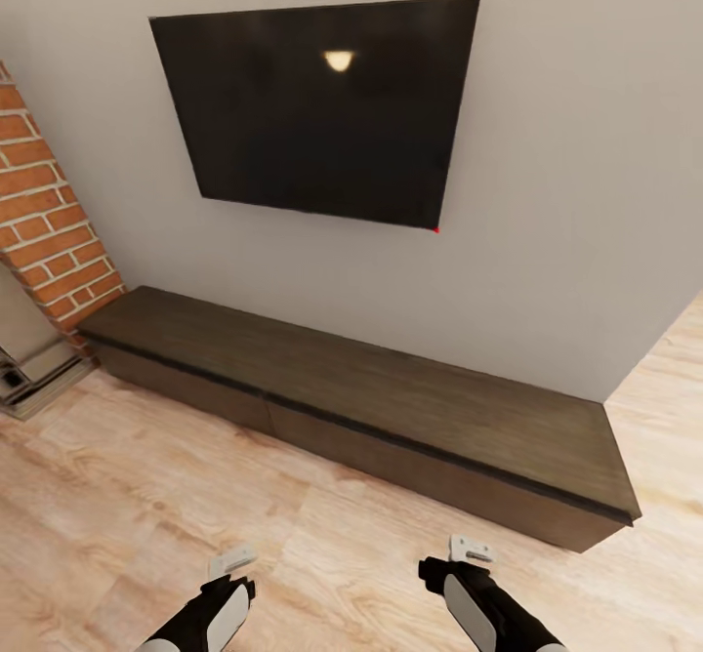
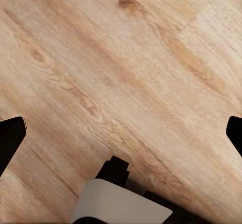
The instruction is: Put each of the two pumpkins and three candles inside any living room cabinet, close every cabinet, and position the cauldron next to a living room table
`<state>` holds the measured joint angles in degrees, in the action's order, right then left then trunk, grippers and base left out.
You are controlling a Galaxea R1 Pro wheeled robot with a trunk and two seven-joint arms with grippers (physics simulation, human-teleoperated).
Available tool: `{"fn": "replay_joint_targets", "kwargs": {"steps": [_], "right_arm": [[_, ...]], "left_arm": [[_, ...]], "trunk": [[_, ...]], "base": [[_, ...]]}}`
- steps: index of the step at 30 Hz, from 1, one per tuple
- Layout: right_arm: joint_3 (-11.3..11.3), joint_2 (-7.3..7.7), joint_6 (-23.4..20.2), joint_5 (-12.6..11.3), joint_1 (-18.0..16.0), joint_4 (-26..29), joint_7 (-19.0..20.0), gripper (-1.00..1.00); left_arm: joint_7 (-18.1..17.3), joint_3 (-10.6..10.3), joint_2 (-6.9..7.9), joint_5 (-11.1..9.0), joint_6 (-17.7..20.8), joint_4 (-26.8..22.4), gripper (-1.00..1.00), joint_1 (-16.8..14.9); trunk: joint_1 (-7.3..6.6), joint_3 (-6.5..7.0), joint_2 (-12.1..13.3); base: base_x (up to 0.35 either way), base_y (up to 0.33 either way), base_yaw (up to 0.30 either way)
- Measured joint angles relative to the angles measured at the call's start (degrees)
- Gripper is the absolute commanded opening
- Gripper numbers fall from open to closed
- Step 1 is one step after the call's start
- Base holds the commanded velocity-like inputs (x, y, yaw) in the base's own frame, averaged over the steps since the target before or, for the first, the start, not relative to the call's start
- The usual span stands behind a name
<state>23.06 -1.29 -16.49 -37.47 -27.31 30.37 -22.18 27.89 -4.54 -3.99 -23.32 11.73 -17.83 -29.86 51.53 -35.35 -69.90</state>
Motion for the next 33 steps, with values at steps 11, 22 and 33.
{"fn": "replay_joint_targets", "kwargs": {"steps": [11, 22, 33], "right_arm": [[0.3, 0.43, 0.9, -0.1, 0.0, 0.0, 0.0, 1.0], [0.2, 0.53, 1.0, -0.1, 0.0, 0.0, 0.0, 1.0], [0.3, 0.53, 1.0, -0.2, 0.0, 0.0, 0.0, 1.0]], "left_arm": [[0.0, 0.0, 0.06, 0.0, 0.0, 0.0, 1.0, 0.0], [0.0, 0.0, 0.01, 0.0, 0.0, 0.0, 1.0, 0.0], [0.0, 0.0, 0.0, 0.0, 0.0, 0.0, 1.0, 0.0]], "trunk": [[-1.32, 1.08, 2.4], [-3.74, 3.05, 6.8], [-6.15, 5.03, 11.2]], "base": [[0.0, 0.0, 0.283], [0.0, 0.0, 0.283], [0.0, 0.0, 0.283]]}}
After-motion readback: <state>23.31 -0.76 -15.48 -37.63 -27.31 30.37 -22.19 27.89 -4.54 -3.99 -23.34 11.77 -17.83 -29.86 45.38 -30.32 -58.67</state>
